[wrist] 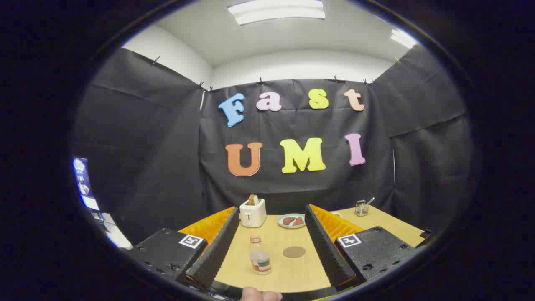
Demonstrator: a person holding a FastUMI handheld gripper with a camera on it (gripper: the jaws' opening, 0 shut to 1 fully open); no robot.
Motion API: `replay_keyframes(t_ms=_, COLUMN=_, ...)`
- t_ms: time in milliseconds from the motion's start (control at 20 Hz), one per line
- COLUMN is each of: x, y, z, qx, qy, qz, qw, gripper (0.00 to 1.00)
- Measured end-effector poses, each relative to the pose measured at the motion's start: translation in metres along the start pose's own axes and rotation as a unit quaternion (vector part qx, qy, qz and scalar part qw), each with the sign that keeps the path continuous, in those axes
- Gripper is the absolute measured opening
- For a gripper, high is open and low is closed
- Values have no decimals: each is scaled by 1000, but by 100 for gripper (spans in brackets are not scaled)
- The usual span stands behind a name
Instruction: Take the bottle from table, then pour the juice into the cup, finally place the bottle on the coaster
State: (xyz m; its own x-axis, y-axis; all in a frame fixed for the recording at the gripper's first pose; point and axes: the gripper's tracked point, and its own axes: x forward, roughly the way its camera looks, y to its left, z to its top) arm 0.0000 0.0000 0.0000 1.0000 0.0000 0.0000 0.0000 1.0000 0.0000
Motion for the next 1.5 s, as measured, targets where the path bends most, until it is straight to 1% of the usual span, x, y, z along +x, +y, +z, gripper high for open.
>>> replay_keyframes(t_ms=250, x=0, y=2, z=2, qx=1, qy=4, qz=0, qw=1000, gripper=100)
replay_keyframes(t_ms=450, x=0, y=-2, z=3, qx=-8, qy=6, qz=-15, qw=1000, gripper=100)
replay_keyframes(t_ms=600, x=0, y=1, z=4, qx=-17, qy=5, qz=-19, qw=1000, gripper=100)
replay_keyframes(t_ms=1100, x=-6, y=0, z=7, qx=-11, qy=-5, qz=-26, qw=1000, gripper=100)
replay_keyframes(t_ms=1350, x=-9, y=5, z=-3, qx=-11, qy=-4, qz=-24, qw=1000, gripper=100)
replay_keyframes(t_ms=1500, x=-10, y=4, z=-25, qx=-16, qy=9, qz=-31, qw=999, gripper=100)
